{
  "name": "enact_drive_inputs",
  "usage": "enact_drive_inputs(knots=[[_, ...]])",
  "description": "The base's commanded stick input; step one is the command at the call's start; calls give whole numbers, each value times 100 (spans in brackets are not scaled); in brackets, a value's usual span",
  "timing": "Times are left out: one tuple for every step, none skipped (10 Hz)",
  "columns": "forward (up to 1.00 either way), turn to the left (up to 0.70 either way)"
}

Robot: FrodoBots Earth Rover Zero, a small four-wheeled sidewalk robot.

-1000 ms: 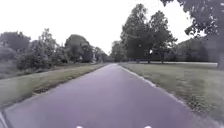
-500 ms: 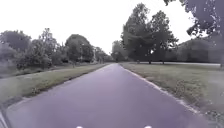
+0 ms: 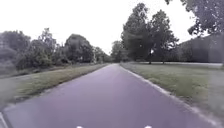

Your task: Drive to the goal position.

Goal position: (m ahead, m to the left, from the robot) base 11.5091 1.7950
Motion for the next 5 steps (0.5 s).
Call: enact_drive_inputs(knots=[[70, 0], [70, 0], [70, 0], [70, 0], [70, 0]])
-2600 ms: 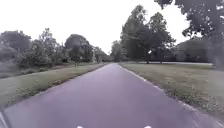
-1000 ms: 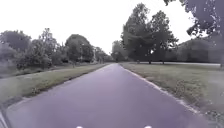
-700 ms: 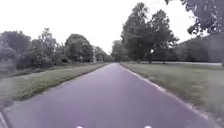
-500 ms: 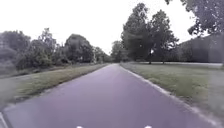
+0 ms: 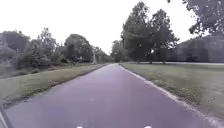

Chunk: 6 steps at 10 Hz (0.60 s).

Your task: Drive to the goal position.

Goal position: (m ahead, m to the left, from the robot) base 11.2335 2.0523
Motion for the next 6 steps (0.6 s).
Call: enact_drive_inputs(knots=[[70, 0], [70, -1], [70, -1], [70, -1], [70, 0], [70, 0]])
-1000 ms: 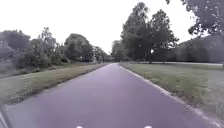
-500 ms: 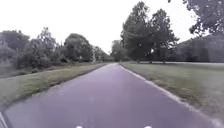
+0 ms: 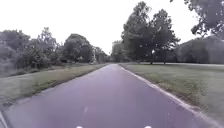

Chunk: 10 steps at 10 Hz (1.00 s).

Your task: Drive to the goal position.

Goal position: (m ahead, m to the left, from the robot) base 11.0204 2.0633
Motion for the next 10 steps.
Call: enact_drive_inputs(knots=[[70, 0], [70, 0], [70, 0], [70, 0], [70, 0], [70, 0], [70, 0], [70, 0], [70, 0], [70, 0]])
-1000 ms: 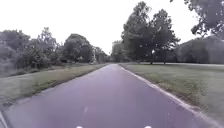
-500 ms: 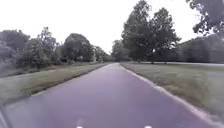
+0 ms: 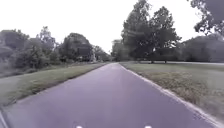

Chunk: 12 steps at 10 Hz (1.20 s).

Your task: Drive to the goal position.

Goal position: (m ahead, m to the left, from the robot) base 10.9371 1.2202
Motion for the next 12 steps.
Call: enact_drive_inputs(knots=[[70, 0], [70, 0], [70, 0], [70, 0], [70, 0], [70, 0], [70, 0], [70, 0], [70, 0], [70, 0], [70, 0], [70, 0]])
